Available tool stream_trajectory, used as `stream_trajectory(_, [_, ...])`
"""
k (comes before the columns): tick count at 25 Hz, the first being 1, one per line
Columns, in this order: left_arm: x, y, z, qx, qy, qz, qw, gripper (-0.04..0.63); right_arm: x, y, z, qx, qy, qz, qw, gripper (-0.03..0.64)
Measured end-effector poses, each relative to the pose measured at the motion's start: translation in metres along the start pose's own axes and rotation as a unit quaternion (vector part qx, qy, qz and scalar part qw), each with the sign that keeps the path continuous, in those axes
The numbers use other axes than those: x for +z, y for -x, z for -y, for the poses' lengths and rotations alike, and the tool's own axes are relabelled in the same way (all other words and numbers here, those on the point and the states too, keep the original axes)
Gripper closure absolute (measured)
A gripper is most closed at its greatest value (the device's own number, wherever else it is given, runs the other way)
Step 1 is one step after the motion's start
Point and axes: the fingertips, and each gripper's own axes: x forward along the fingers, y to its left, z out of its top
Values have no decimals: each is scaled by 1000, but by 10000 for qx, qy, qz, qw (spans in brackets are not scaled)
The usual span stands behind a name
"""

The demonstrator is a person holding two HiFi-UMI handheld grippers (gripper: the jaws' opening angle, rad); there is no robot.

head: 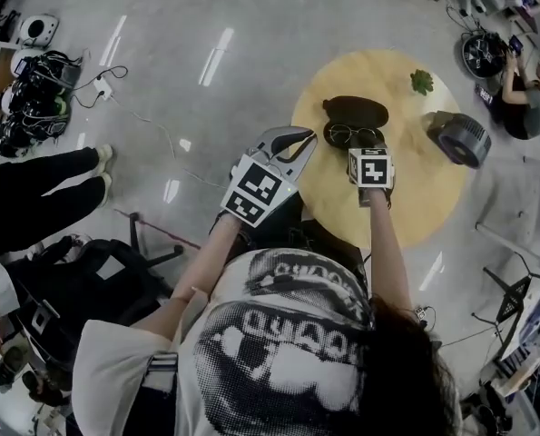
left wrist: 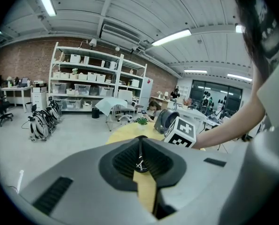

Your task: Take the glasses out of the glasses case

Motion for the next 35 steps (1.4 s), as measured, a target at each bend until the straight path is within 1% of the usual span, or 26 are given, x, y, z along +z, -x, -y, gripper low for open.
stream_trajectory(9, [-1,5,4,-51,-15,-38,10000,571,16,33,-4,77,-293,612,9977,601])
stream_trajectory(19, [-6,2,18,-334,-80,-85,9994,571,35,79,-9,51,-588,1359,9890,603])
stream_trajectory(24, [-11,-1,21,-455,-135,-141,9988,571,42,104,-15,67,-596,1621,9850,603])
stream_trajectory(27, [-13,-4,22,-409,-128,-119,9990,571,45,117,-16,110,-584,1778,9823,603])
stream_trajectory(30, [-13,-1,25,-304,-35,-76,9995,571,44,133,-19,163,-553,1886,9804,603])
stream_trajectory(35, [-16,9,41,-155,-6,-49,9999,571,36,158,-24,260,-442,2049,9774,603])
